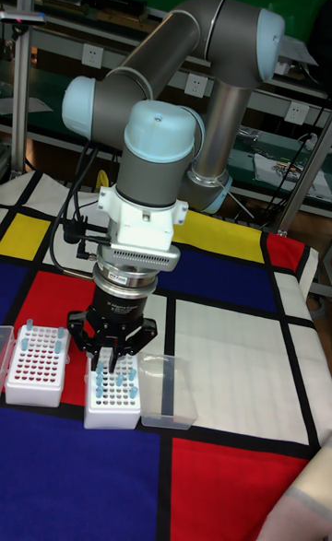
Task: Transfer all medium pipette tips from one holder to another
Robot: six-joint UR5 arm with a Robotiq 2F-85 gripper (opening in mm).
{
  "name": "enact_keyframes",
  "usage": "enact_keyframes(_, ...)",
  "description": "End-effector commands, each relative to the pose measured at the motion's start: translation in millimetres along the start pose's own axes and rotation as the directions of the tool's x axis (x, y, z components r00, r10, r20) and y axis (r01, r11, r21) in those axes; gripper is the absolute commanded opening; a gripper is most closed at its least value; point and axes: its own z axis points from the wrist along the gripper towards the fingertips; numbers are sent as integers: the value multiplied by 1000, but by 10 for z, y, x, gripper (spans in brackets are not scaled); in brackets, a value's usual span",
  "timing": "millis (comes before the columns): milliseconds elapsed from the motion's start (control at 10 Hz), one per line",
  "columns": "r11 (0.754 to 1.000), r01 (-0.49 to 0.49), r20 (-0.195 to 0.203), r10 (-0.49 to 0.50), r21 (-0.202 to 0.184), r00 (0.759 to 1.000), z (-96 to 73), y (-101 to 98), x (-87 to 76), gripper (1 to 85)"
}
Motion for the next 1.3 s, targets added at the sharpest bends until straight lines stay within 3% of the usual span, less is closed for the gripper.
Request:
enact_keyframes(0,1000,-10,11,10,-11,1000,22,13,17,290)
enact_keyframes(1200,1000,-27,14,27,-12,1000,65,7,161,273)
